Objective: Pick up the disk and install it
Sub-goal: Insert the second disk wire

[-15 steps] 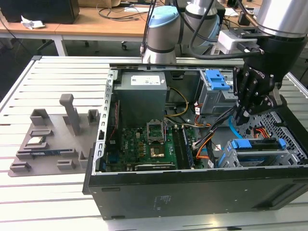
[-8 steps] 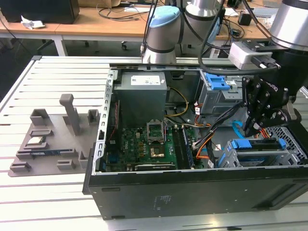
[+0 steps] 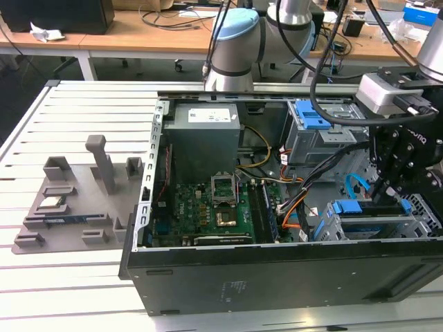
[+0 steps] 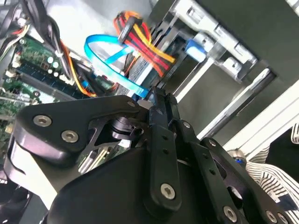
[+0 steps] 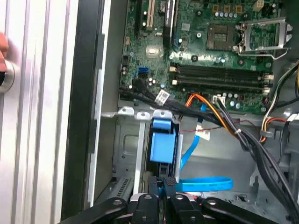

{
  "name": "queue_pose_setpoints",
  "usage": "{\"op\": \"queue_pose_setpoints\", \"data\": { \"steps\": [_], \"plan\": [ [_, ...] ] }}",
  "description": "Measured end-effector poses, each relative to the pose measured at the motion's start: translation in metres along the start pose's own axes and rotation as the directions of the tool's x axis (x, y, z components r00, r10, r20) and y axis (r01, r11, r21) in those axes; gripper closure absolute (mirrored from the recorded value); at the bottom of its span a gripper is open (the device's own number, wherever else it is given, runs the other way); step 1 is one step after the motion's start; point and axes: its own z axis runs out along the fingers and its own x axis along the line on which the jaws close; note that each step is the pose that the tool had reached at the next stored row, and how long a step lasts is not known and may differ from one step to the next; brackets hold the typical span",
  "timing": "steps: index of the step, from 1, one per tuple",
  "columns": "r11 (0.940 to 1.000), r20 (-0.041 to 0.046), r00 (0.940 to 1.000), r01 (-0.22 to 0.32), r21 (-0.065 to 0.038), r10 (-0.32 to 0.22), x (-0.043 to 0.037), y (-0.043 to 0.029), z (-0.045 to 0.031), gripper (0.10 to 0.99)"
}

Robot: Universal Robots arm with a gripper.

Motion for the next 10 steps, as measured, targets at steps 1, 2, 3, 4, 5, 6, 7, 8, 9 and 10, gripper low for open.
{"op": "queue_pose_setpoints", "data": {
  "steps": [1, 2, 3, 4, 5, 6, 7, 8, 9, 10],
  "plan": [
    [1.0, 0.0, 1.0, -0.001, 0.0, 0.001, -0.0002, -0.0015, 0.001, 0.922],
    [1.0, -0.0003, 1.0, -0.002, 0.0, 0.002, -0.0003, -0.0015, 0.0015, 0.922],
    [1.0, -0.0001, 1.0, -0.002, 0.0, 0.002, -0.0003, -0.0015, 0.0017, 0.922],
    [1.0, 0.0001, 1.0, -0.002, 0.0, 0.002, -0.0003, -0.0015, 0.0018, 0.922],
    [1.0, 0.001, 1.0, -0.002, 0.0, 0.002, -0.0007, -0.0015, 0.0022, 0.922],
    [1.0, 0.0014, 1.0, -0.002, 0.0, 0.002, -0.0011, -0.0015, 0.0023, 0.922],
    [1.0, 0.0017, 1.0, -0.002, 0.0, 0.002, -0.0022, -0.0015, 0.0023, 0.922],
    [1.0, 0.0021, 1.0, -0.002, 0.0, 0.002, -0.0029, -0.0016, 0.0025, 0.922],
    [1.0, 0.0023, 1.0, -0.002, 0.0, 0.002, -0.0034, -0.0016, 0.0026, 0.922],
    [1.0, 0.0029, 1.0, -0.002, 0.0, 0.002, -0.0042, -0.0016, 0.0029, 0.922]
  ]
}}
